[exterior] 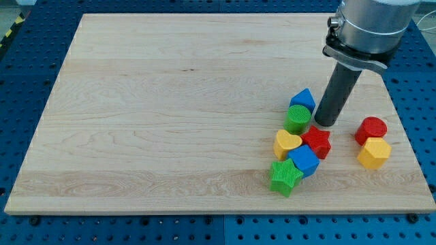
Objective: Slide the blue triangle towards the center
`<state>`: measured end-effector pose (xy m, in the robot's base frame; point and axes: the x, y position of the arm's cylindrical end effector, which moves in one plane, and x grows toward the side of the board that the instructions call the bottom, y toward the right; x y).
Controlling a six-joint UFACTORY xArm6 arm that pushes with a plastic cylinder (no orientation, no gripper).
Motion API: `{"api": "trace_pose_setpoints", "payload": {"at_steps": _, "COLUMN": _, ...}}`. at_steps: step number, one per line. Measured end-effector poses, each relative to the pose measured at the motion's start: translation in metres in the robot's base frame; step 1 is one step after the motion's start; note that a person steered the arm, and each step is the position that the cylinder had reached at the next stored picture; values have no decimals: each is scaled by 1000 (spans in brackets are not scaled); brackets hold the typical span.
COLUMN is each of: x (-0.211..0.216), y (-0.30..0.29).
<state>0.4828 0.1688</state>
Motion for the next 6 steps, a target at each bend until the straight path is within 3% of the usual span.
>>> {"api": "trace_pose_setpoints", "payload": {"at_steps": 6, "x": -85, "y": -67}}
